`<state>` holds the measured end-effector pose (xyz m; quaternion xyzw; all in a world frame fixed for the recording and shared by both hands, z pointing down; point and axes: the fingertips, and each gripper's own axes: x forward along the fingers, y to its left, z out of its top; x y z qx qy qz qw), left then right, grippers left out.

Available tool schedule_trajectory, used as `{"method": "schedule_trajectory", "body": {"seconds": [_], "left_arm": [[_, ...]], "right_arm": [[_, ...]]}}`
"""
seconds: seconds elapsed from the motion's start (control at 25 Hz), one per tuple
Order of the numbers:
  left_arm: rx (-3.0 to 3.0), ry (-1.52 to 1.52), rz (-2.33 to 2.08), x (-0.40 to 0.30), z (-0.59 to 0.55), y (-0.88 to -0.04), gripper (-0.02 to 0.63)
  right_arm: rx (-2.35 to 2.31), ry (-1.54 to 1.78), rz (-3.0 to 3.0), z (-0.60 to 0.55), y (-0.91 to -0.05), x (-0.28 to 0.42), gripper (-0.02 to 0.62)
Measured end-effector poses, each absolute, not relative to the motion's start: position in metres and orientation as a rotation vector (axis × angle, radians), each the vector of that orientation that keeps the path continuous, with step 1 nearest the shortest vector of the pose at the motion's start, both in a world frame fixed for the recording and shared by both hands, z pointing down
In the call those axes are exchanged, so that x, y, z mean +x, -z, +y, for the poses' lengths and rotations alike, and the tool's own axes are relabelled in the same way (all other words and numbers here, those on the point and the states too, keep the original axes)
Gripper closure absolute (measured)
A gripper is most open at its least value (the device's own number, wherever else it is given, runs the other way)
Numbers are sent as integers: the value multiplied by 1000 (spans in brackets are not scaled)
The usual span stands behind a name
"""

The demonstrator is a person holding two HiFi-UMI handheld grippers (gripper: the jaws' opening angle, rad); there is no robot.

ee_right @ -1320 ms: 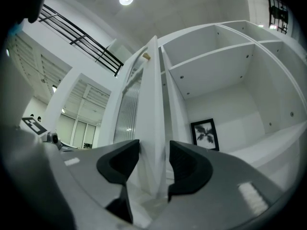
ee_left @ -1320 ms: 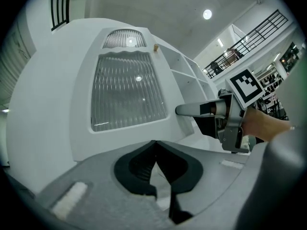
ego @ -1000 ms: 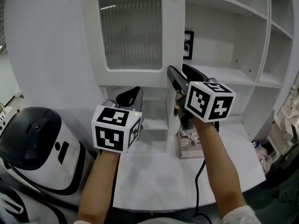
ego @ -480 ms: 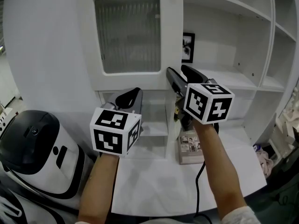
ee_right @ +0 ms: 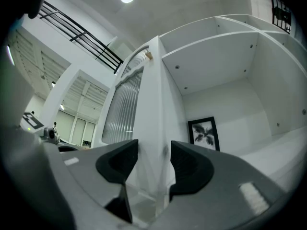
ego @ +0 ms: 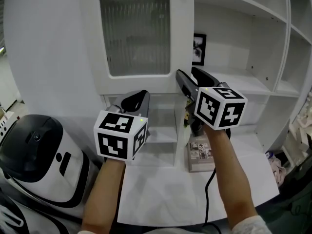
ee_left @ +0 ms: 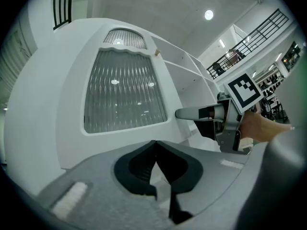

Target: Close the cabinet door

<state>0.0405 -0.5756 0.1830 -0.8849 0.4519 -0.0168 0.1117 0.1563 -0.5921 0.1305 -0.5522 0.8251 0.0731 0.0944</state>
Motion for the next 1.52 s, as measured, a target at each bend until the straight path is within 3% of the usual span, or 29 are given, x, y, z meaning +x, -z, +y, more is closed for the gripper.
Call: {"method": "schedule_trajectory", "body": {"seconds": [0.72, 1.52], "left_arm": [[-2659, 57, 1277, 18, -548, -176, 607], [-2723, 62, 1274, -35, -482, -188, 607]], "right_arm": [[-1796, -225, 2383, -556, -130, 146, 411], [-1813, -175, 2446, -471, -156, 80, 510]]}}
